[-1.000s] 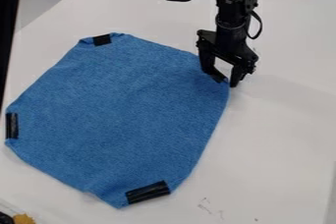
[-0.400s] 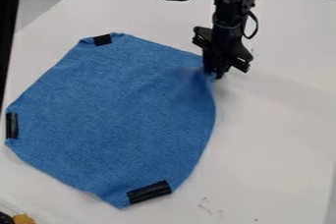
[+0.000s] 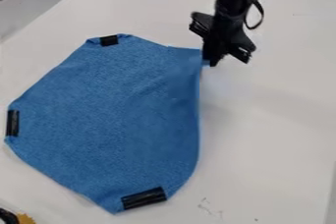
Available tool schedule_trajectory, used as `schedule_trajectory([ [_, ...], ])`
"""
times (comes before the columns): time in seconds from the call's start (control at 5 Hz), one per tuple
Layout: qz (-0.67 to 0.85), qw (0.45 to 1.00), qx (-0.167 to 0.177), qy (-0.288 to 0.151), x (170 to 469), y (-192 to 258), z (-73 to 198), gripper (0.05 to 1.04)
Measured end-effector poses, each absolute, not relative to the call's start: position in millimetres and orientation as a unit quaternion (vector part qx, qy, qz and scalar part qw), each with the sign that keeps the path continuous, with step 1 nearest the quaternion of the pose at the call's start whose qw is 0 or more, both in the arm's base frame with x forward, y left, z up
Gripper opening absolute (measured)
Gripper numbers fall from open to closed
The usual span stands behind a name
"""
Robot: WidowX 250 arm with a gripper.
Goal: Fold the cloth form right to left
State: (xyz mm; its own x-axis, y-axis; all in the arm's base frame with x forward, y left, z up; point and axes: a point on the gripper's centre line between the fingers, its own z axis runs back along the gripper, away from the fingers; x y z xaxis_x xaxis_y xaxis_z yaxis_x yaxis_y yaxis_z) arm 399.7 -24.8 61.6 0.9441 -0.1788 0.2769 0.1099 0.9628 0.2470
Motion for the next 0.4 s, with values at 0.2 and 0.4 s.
schedule_trajectory([
  [0.2, -0.024, 0.972, 0.133, -0.192, 373, -2, 80, 0.066],
  [0.4, 0.046, 0.968, 0.131, -0.21, 335, 33, 76, 0.066],
])
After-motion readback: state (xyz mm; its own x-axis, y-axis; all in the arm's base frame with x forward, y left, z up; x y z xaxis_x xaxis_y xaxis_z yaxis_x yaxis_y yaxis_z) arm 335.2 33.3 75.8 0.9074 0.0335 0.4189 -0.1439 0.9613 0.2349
